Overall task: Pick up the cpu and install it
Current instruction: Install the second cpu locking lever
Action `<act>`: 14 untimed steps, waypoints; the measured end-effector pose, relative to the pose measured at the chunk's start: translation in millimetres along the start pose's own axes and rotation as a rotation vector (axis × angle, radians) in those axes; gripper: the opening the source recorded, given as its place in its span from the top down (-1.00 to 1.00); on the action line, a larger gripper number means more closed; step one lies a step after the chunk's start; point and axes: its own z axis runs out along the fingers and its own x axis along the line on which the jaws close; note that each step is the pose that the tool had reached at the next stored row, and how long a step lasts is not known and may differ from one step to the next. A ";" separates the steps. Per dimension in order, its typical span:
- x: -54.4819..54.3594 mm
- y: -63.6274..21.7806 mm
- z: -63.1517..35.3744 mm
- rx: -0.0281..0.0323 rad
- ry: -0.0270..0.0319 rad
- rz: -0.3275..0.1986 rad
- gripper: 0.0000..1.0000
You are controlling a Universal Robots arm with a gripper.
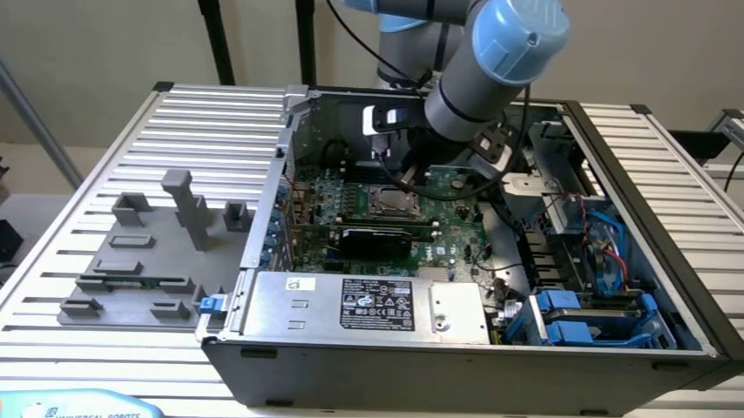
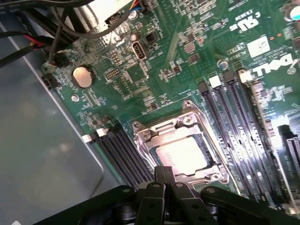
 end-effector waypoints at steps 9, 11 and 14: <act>-17.8 1.6 -17.0 -0.0001 0.0000 0.000 0.79; -22.3 2.1 -19.9 0.0000 0.0000 0.000 0.79; -28.6 2.6 -24.2 -0.0001 -0.0001 0.000 0.79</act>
